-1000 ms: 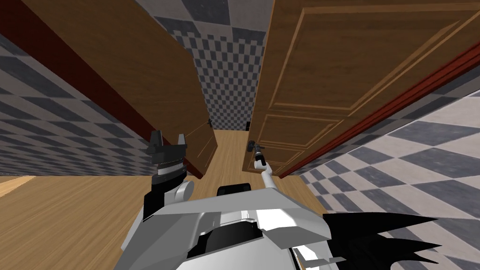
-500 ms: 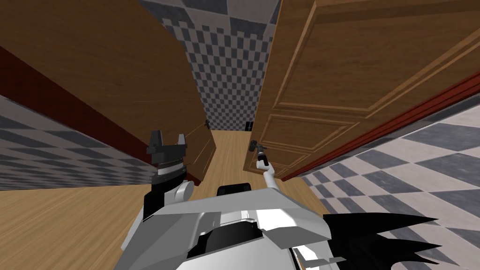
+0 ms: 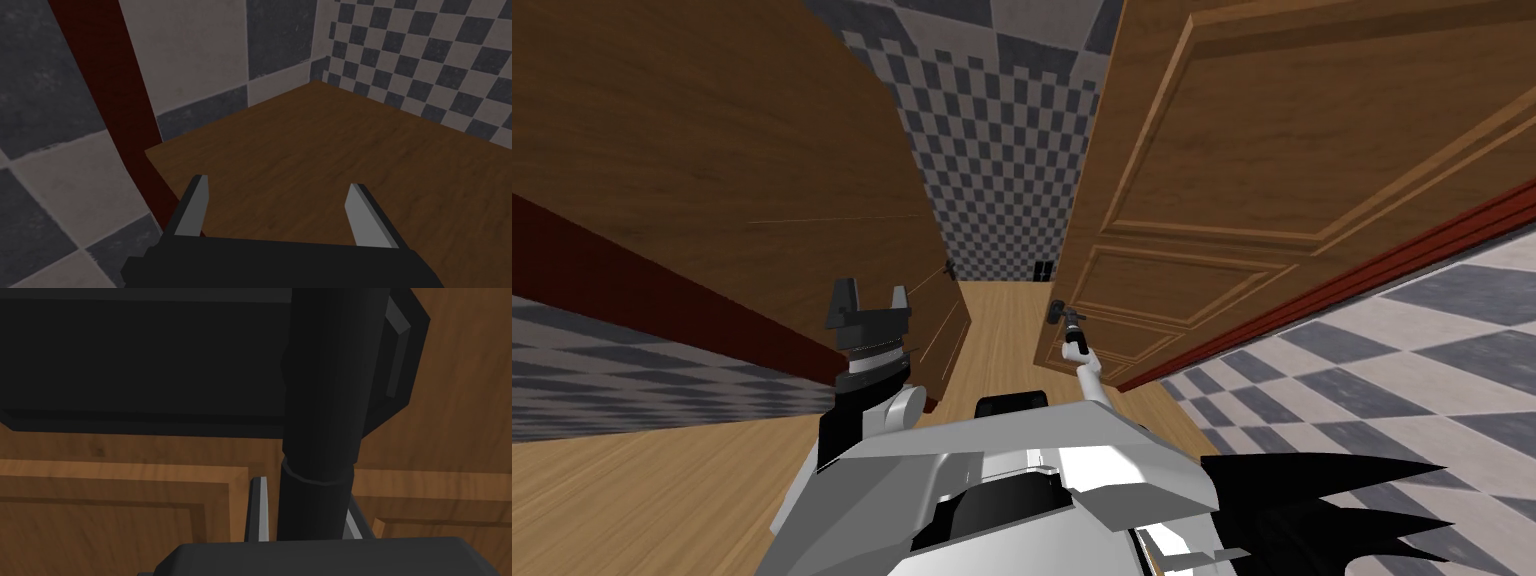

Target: Push the door open

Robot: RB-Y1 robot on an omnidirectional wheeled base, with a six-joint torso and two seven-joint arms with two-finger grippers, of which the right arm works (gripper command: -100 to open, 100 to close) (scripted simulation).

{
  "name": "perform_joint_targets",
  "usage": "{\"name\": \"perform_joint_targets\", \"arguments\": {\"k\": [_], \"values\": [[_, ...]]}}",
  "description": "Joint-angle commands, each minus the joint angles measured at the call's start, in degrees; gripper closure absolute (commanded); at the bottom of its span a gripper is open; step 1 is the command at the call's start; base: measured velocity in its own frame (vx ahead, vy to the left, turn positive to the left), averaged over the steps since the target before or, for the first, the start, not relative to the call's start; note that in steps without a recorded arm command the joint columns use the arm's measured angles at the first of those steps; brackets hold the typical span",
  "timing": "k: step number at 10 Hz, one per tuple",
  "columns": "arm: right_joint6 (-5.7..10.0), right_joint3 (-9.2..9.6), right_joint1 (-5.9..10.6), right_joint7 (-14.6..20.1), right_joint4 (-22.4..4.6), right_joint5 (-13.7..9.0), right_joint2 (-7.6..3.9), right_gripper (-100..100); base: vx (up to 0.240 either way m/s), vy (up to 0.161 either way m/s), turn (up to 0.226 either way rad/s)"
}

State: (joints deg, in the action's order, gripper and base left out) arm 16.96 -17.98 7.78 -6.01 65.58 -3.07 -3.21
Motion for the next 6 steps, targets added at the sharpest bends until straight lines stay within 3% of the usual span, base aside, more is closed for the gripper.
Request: {"name": "perform_joint_targets", "arguments": {"k": [1, 6], "values": [[-0.16, -1.62, -0.27, -0.1, 1.4, -0.3, -0.96, 100, 0.152, 0.067, -0.072], [-0.25, -4.59, -0.32, -0.5, 1.5, -0.8, -0.25, 100, 0.137, 0.048, -0.061]]}}
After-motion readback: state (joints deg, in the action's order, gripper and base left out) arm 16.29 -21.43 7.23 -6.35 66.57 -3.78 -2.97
